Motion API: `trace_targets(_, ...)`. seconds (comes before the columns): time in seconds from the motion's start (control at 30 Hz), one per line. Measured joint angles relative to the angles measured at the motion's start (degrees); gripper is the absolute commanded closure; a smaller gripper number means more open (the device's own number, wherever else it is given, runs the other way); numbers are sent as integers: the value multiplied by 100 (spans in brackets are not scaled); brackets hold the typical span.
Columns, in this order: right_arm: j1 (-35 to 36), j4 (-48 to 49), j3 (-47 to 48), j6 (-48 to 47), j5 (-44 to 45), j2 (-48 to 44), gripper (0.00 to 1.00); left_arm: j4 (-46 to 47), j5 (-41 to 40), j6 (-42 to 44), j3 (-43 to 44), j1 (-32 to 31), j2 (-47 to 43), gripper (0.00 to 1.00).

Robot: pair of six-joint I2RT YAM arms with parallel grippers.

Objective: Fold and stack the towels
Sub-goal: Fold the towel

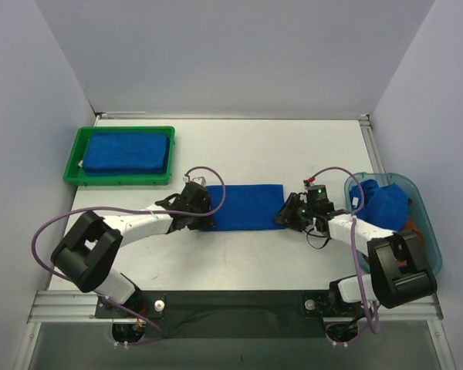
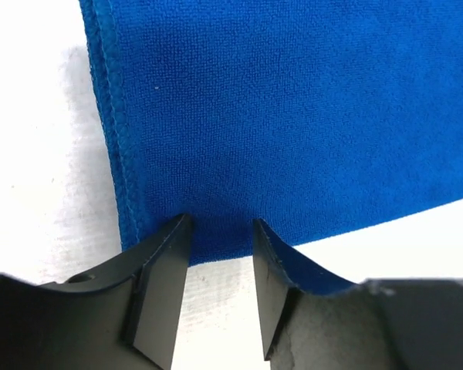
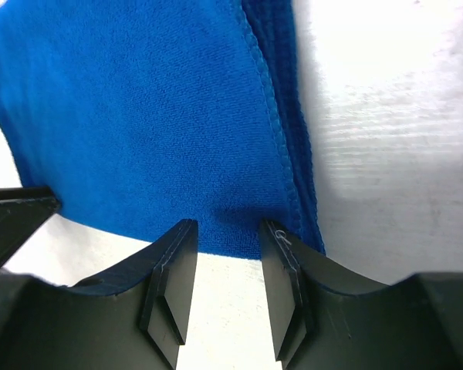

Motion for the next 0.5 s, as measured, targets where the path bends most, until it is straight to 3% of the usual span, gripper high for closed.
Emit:
trace_targets(0.23, -107, -264, -9, -31, -74, -715, 57, -256, -146, -105, -243, -9, -592, 26)
trace_targets(0.37, -107, -35, 299, 4, -83, -815, 46, -306, -332, -109, -153, 15, -940, 23)
trace_targets(0.5, -94, 754, 693, 166, -92, -315, 41, 76, -369, -105, 190, 173, -898, 23)
